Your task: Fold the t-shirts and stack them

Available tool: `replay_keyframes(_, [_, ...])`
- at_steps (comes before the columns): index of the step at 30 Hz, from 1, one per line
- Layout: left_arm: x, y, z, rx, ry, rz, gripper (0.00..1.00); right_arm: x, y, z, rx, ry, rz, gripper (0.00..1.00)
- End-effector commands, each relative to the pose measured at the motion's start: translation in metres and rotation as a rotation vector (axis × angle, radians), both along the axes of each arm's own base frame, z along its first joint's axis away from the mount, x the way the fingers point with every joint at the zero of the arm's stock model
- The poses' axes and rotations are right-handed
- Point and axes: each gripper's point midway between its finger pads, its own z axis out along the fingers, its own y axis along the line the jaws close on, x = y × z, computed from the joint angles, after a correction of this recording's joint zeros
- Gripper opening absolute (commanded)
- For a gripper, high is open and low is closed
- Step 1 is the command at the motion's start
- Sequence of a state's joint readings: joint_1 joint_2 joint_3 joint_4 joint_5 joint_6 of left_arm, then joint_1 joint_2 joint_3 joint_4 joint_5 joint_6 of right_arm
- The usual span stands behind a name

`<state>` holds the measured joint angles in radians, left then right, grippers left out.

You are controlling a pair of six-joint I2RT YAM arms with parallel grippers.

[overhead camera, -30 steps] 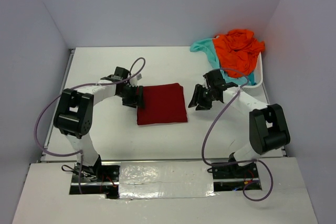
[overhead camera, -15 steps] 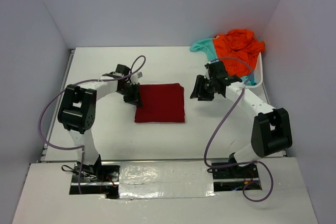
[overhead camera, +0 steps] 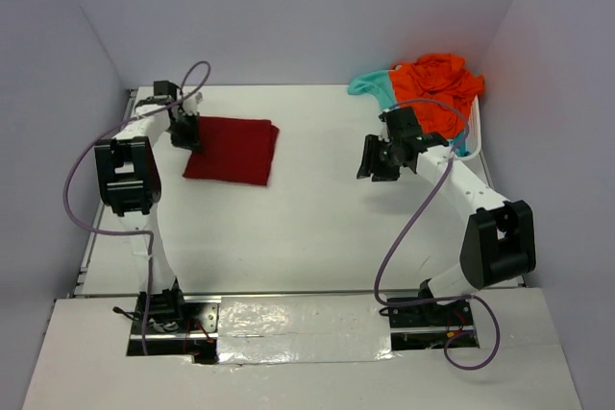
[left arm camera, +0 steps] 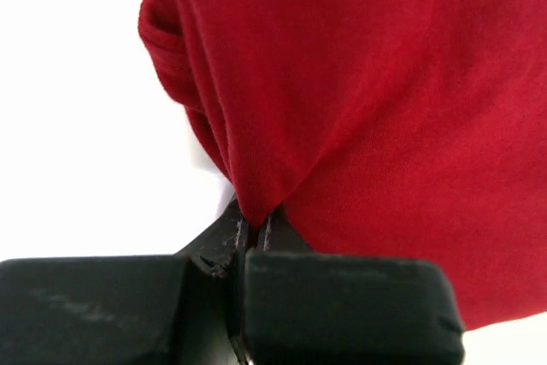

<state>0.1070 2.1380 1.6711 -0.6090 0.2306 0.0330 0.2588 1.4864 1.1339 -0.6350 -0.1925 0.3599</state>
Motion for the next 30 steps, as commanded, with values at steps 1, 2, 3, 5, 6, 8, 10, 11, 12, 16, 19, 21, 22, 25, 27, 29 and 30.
replay_keyframes(1, [0.033, 0.077, 0.008, 0.161, -0.04, 0.019, 0.0, 0.011, -0.006, 0.03, -0.02, -0.083, 0.004, 0.53])
replay_keyframes(2, [0.038, 0.092, -0.008, 0.172, -0.015, 0.021, 0.0, 0.011, -0.006, 0.028, -0.025, -0.076, 0.011, 0.53])
replay_keyframes(3, [0.044, 0.114, -0.006, 0.189, -0.028, 0.046, 0.0, 0.012, -0.006, 0.029, -0.028, -0.075, 0.011, 0.53])
replay_keyframes(5, [0.063, 0.143, -0.006, 0.251, -0.054, 0.056, 0.0, 0.014, -0.005, 0.03, -0.033, -0.062, 0.019, 0.53])
replay_keyframes(6, [0.067, 0.158, -0.004, 0.27, -0.067, 0.072, 0.0, 0.014, -0.006, 0.03, -0.041, -0.06, 0.022, 0.53])
replay_keyframes(8, [0.078, 0.183, -0.001, 0.318, -0.11, 0.09, 0.0, 0.016, -0.007, 0.03, -0.049, -0.057, 0.025, 0.53])
replay_keyframes(10, [0.088, 0.197, 0.001, 0.344, -0.156, 0.118, 0.0, 0.018, -0.007, 0.03, -0.053, -0.049, 0.026, 0.53])
replay_keyframes(11, [0.089, 0.203, -0.002, 0.341, -0.163, 0.133, 0.0, 0.019, -0.007, 0.031, -0.053, -0.045, 0.025, 0.53])
replay_keyframes(12, [0.092, 0.212, -0.001, 0.336, -0.181, 0.165, 0.0, 0.019, -0.006, 0.032, -0.057, -0.036, 0.031, 0.53])
replay_keyframes(16, [0.106, 0.233, 0.01, 0.349, -0.268, 0.201, 0.0, 0.02, -0.008, 0.033, -0.071, -0.02, 0.029, 0.53])
replay_keyframes(19, [0.128, 0.249, 0.022, 0.42, -0.356, 0.186, 0.0, 0.019, -0.011, 0.033, -0.09, -0.01, 0.03, 0.53])
replay_keyframes(21, [0.138, 0.256, 0.034, 0.458, -0.401, 0.191, 0.0, 0.018, -0.014, 0.033, -0.108, 0.004, 0.027, 0.53])
replay_keyframes(22, [0.141, 0.259, 0.034, 0.473, -0.413, 0.187, 0.0, 0.018, -0.015, 0.033, -0.116, 0.01, 0.029, 0.53])
replay_keyframes(25, [0.148, 0.264, 0.039, 0.495, -0.453, 0.187, 0.0, 0.021, -0.015, 0.036, -0.124, 0.011, 0.028, 0.54])
replay_keyframes(27, [0.148, 0.262, 0.036, 0.486, -0.449, 0.186, 0.0, 0.026, -0.014, 0.041, -0.118, 0.002, 0.023, 0.54])
replay_keyframes(29, [0.141, 0.258, 0.031, 0.478, -0.435, 0.18, 0.17, 0.032, -0.012, 0.05, -0.105, -0.016, 0.024, 0.54])
replay_keyframes(30, [0.142, 0.257, 0.034, 0.483, -0.45, 0.177, 0.28, 0.042, -0.012, 0.062, -0.103, -0.039, 0.018, 0.62])
